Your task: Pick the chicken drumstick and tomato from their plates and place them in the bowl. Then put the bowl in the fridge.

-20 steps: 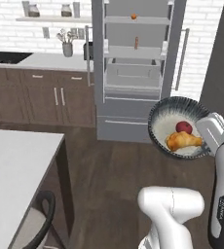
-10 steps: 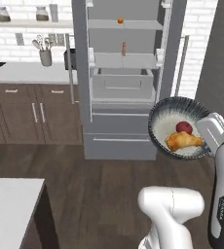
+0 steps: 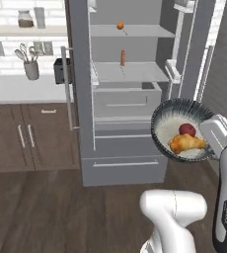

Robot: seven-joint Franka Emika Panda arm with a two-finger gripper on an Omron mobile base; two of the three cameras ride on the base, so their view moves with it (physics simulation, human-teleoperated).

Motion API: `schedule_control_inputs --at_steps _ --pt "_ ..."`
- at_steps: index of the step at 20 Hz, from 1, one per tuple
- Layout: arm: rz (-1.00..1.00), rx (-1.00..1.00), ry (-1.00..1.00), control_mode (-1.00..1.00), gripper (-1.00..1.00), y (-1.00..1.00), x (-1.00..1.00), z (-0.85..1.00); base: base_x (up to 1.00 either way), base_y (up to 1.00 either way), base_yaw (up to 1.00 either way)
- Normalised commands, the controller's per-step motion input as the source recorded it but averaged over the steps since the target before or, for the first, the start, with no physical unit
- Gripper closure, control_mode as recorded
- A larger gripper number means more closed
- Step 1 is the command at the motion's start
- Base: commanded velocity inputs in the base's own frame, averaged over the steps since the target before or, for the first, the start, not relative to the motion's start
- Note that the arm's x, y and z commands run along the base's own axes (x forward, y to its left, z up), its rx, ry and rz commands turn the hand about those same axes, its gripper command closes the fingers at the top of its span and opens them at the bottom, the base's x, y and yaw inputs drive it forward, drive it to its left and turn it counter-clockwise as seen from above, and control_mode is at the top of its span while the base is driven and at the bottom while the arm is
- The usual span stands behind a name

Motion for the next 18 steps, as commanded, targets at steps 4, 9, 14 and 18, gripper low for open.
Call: schedule_control_inputs --at_steps 4,9,14,18 --pt "0.00 0.00 0.00 1.00 1.00 0.00 0.00 0.00 1.00 0.73 -0.28" --pt "0.00 0.00 0.00 1.00 1.00 0.00 0.00 0.00 0.93 0.10 -0.28" --pt "0.00 0.00 0.00 1.00 1.00 0.00 0.00 0.00 0.67 -0.24 -0.12" --pt "0.00 0.00 0.00 1.00 1.00 0.00 0.00 0.00 0.78 0.00 -0.04"
